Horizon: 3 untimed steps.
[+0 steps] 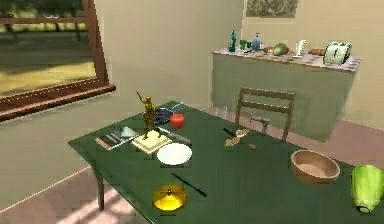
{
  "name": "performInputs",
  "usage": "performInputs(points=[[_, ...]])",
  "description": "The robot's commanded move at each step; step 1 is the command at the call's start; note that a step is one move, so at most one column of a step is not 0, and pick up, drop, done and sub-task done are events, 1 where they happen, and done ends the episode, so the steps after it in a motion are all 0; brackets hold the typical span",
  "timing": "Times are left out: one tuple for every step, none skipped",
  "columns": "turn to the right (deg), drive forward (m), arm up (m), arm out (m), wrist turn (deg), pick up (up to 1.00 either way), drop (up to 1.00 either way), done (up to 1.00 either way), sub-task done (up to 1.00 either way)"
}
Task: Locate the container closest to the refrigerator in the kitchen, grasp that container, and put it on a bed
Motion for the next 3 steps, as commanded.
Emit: performInputs(points=[[-45.0,0.00,0.00,0.00,0.0,0.00,0.00,0.00,0.00],[-45.0,0.00,0.00,0.00,0.0,0.00,0.00,0.00,0.00],[0.0,0.00,0.50,0.00,0.0,0.00,0.00,0.00,0.00]])
